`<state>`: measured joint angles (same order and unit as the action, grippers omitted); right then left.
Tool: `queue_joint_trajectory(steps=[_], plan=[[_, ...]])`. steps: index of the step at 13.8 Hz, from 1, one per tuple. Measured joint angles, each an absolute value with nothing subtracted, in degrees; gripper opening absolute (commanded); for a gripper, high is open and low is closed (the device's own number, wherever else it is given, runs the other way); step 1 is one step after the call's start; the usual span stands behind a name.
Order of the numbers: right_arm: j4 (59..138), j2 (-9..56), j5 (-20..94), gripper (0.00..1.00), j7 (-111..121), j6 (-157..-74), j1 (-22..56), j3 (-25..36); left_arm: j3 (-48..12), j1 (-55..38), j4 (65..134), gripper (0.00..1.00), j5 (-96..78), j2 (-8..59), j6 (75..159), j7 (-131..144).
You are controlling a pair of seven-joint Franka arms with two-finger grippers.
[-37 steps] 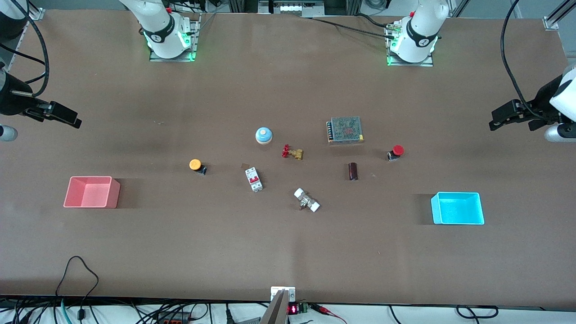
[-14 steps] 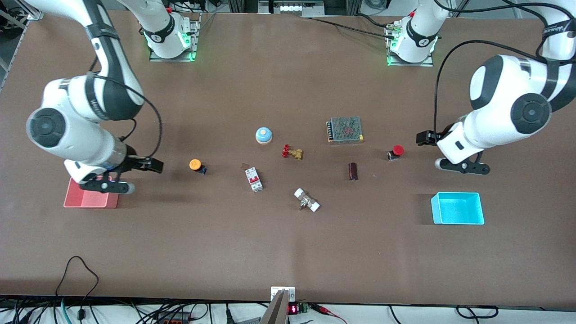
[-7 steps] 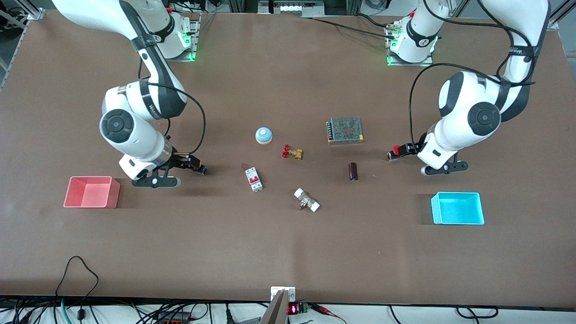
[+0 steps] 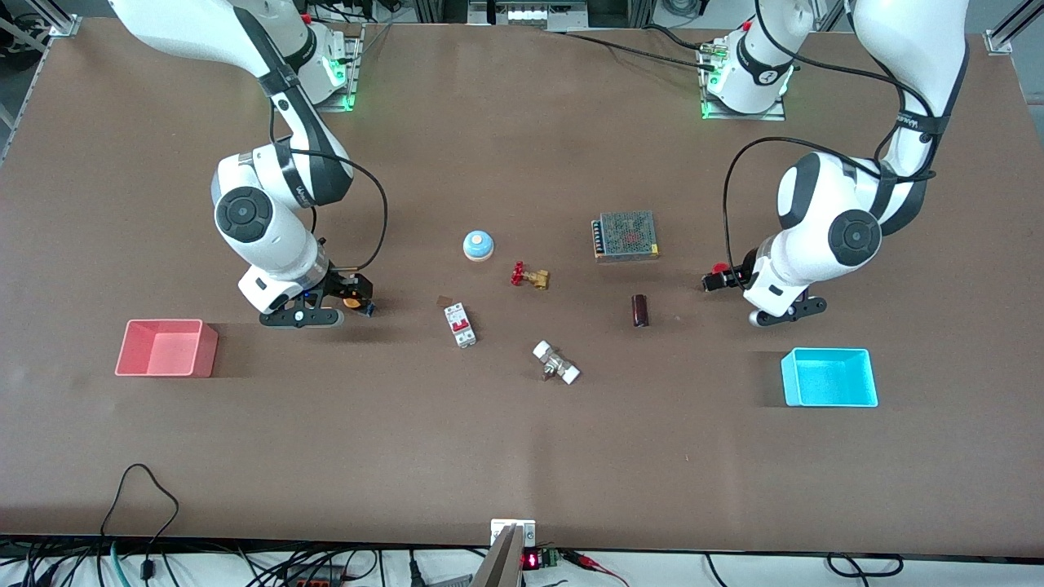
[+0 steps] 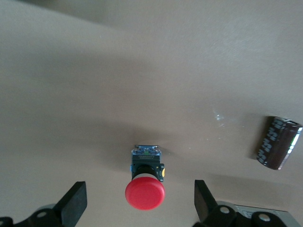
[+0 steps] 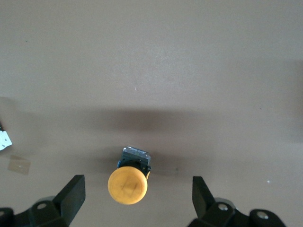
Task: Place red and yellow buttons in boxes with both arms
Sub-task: 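Close the right gripper on the yellow button while the left gripper grasps red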
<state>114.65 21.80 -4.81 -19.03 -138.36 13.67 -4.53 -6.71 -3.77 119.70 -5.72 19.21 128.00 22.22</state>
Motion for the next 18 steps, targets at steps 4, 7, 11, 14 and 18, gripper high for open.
queue_joint_trajectory(steps=[4,7,11,14,18], plan=[[116.6,22.3,-4.9,1.00,-19.0,-140.4,13.7,-4.7,-6.7,-4.4,120.6,1.00,-5.7,20.9,128.9,22.2],[116.7,22.9,-4.9,1.00,-19.0,-140.7,13.8,-5.2,-6.7,-5.4,121.7,1.00,-5.7,22.0,130.2,22.2],[116.7,23.6,-4.9,1.00,-19.0,-142.0,13.9,-5.3,-6.8,-6.5,121.8,1.00,-5.7,23.4,131.1,21.9],[116.8,24.9,-5.2,1.00,-19.0,-143.9,13.9,-5.3,-6.7,-6.5,121.8,1.00,-5.7,24.1,132.0,21.8],[116.8,26.0,-5.9,0.91,-19.0,-144.8,13.9,-5.3,-6.7,-6.1,121.8,1.00,-5.7,24.8,133.0,21.7]])
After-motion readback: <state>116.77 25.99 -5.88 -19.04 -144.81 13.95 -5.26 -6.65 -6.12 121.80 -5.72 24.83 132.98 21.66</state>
